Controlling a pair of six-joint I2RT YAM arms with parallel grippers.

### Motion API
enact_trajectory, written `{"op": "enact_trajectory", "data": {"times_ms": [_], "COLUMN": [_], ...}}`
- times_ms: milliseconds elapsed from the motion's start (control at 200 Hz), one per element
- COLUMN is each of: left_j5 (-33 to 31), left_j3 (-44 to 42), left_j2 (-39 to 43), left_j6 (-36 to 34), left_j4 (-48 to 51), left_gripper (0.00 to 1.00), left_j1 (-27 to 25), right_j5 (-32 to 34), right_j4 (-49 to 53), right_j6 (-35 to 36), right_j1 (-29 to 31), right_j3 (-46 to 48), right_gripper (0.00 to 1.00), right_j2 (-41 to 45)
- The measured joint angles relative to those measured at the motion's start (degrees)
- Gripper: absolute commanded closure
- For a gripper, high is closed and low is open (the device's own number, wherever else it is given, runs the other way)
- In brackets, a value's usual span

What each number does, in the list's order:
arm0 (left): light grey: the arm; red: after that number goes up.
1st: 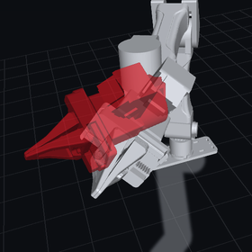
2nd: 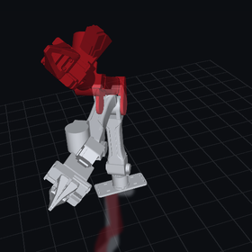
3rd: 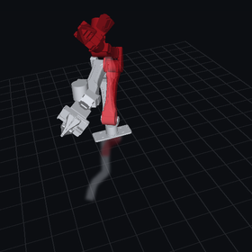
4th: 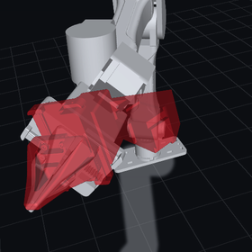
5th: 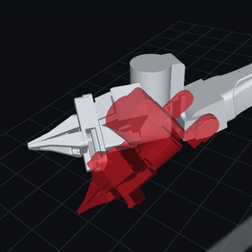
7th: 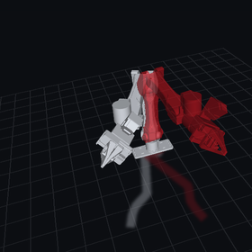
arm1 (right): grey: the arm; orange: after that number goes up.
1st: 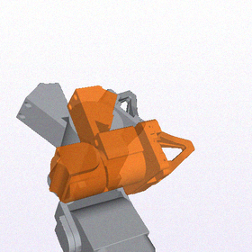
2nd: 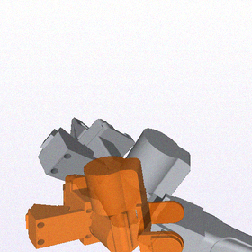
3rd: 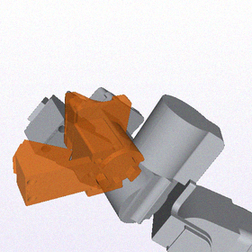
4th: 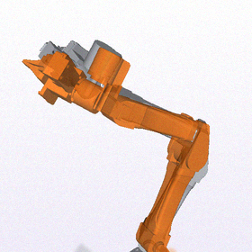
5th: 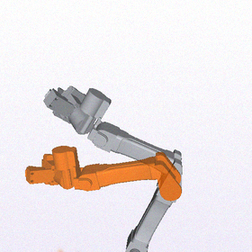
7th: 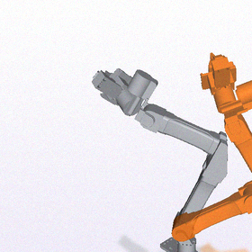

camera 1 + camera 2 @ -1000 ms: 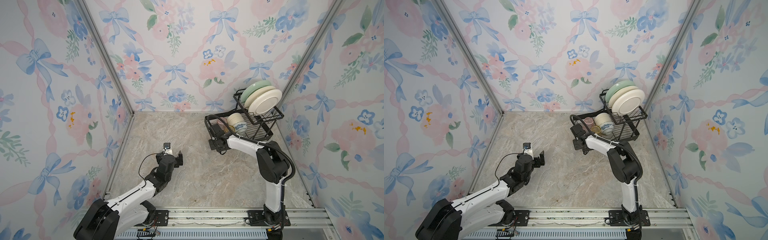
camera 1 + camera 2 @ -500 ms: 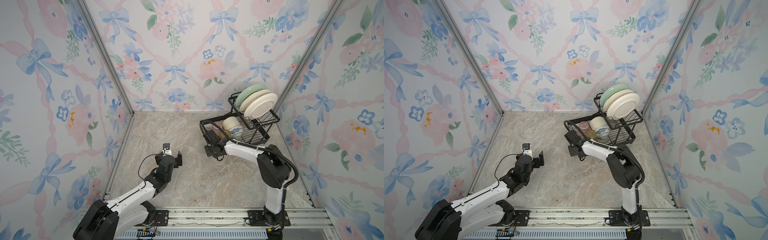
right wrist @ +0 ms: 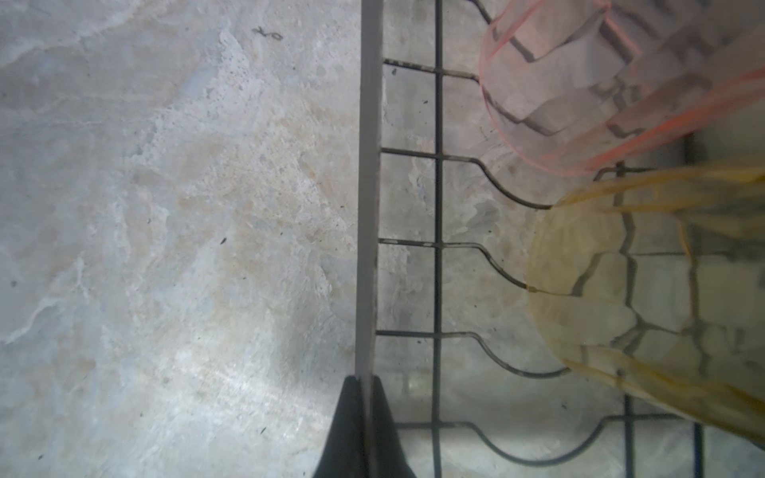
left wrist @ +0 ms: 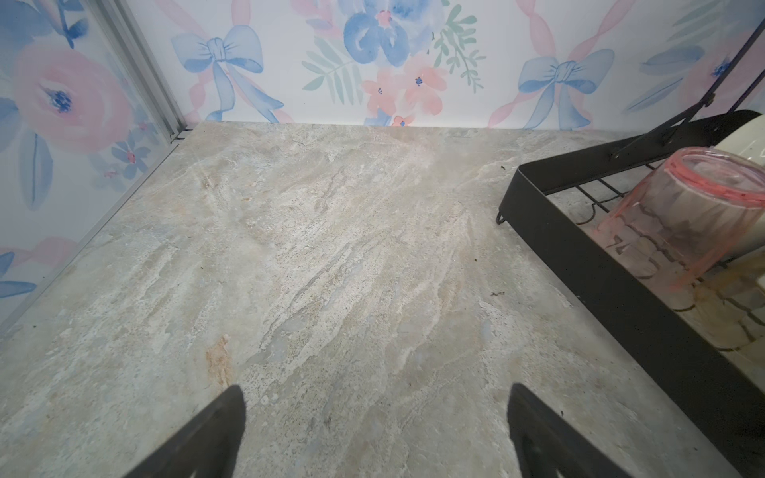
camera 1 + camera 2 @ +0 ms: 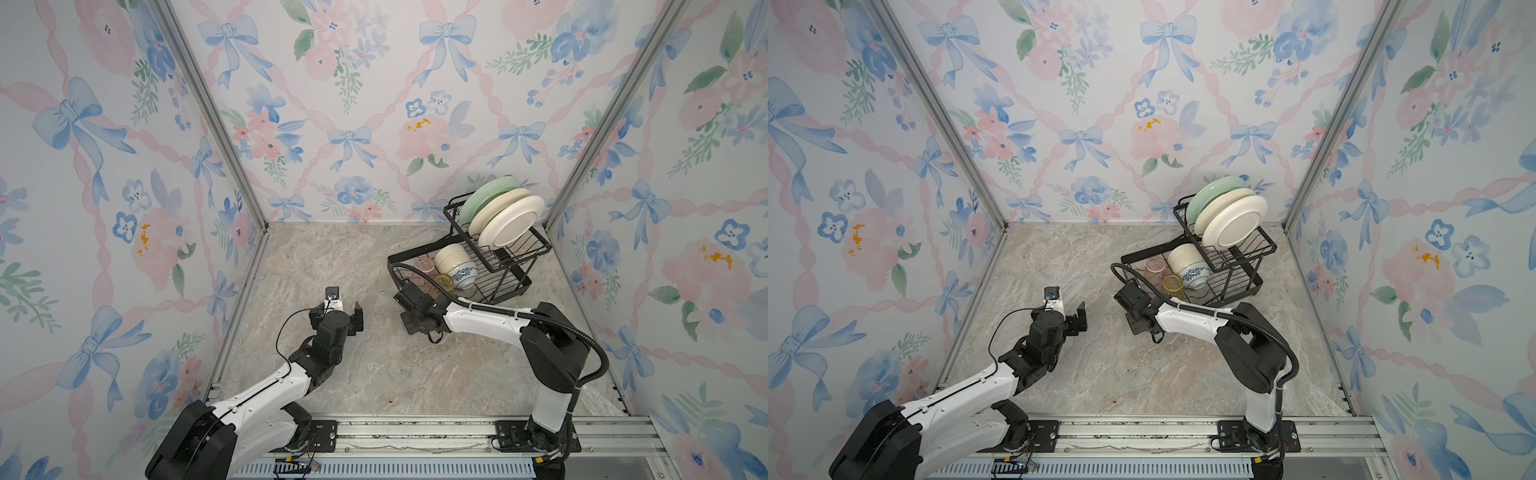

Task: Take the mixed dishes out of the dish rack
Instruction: 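Drag the rack toward the robot with the right gripper while the left reaches in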

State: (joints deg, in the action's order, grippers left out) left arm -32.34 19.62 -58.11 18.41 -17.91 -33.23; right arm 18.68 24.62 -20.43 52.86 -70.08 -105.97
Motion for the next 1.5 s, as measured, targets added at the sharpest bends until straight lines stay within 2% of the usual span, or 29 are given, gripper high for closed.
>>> {"op": "enact_trajectory", "data": {"times_ms": [335, 675, 825, 1015, 1170, 1500], "left_j5": [-0.44, -0.17, 0.07, 1.36, 3.91, 10.08], "left_j3": [0.0, 0.5, 1.46, 3.04, 4.59, 12.17], "left_j2": [-0.72, -3.37, -3.91, -4.74, -5.66, -12.17], "left_j6": [-0.37, -0.35, -0.37, -0.39, -0.46, -2.84], "left_j4": [-0.04, 0.02, 0.0, 0.02, 0.09, 1.4], "left_gripper": [0.02, 0.02, 0.02, 0.02, 0.02, 0.02], "left_j1": [0.0, 0.0, 0.0, -0.11, -0.15, -0.33], "right_j5": [1.55, 2.19, 3.48, 5.01, 5.73, 8.68], "right_j4": [-1.53, -2.95, -4.07, -2.12, -1.53, -0.13], "right_j6": [-1.7, -2.58, -1.66, 0.02, -0.09, -3.54], "right_j1": [8.37, 13.07, 14.32, 15.13, 15.13, 15.1], "right_j3": [8.5, 13.14, 16.15, 18.14, 19.71, 20.94], "right_gripper": [1.0, 1.0, 0.67, 0.45, 0.36, 0.25], "right_j2": [6.54, 10.25, 12.37, 15.34, 18.88, 29.05]}}
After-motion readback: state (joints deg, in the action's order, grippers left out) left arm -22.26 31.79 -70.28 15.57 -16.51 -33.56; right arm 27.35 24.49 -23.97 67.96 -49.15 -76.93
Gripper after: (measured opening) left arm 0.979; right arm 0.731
